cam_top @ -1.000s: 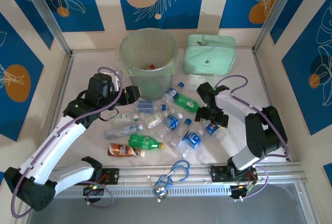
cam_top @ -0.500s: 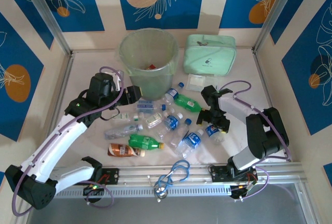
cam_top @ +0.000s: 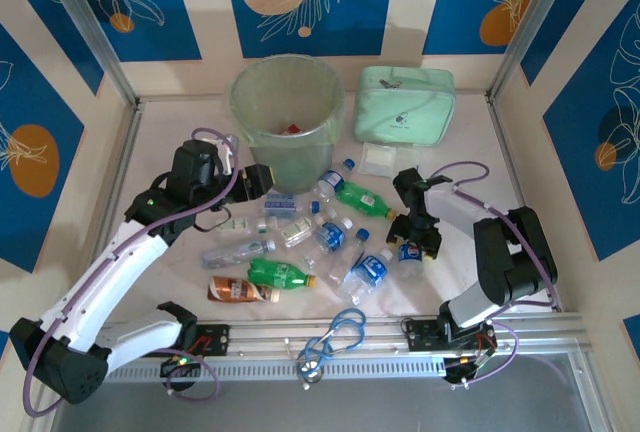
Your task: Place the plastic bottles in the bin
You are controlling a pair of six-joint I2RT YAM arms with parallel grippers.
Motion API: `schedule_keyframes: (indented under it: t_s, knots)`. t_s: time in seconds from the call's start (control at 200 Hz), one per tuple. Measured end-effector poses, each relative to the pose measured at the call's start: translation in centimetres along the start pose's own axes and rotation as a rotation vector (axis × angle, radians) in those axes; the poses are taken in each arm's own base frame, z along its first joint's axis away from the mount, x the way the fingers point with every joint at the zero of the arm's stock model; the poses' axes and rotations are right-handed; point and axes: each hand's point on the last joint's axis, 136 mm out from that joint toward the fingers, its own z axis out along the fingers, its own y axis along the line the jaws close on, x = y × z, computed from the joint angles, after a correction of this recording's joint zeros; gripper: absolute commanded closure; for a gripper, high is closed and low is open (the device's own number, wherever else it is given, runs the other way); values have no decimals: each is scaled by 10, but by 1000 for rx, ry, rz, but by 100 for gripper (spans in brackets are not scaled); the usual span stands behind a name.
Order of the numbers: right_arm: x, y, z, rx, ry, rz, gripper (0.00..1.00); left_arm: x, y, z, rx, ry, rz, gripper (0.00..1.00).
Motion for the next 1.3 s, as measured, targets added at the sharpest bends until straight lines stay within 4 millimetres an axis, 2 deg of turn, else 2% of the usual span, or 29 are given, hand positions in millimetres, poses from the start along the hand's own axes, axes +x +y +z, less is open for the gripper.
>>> schedule_keyframes:
  t_s: [0.23,0.63,0.825,0.925,1.025,1.13,1.211,1.251,1.301]
  knots:
    - [-4,0,-8,-38,-41,21,34,0,-2,0,8,0,-2,27]
    - [-2,-3,-6,-46,-38,33,42,-2,-4,-4,17,-11,0,27]
    - [-3,-3,-7,-50,-43,37,43,-2,-4,-5,21,-12,1,27]
    - [-4,-3,-13,-70,-64,41,43,-2,-4,-5,21,-12,1,27]
    - [-6,-2,-28,-108,-106,47,43,-2,-5,-5,22,-11,1,26]
    - [-9,3,-55,-173,-159,50,43,-1,-7,-5,36,-7,1,23]
    - [-16,12,-88,-252,-220,46,44,-4,-14,-6,72,-11,0,18]
    - [-19,19,-108,-305,-254,44,43,-5,-19,-6,98,-12,1,4]
    - [-23,29,-136,-377,-301,37,43,-7,-26,-7,133,-16,-7,0]
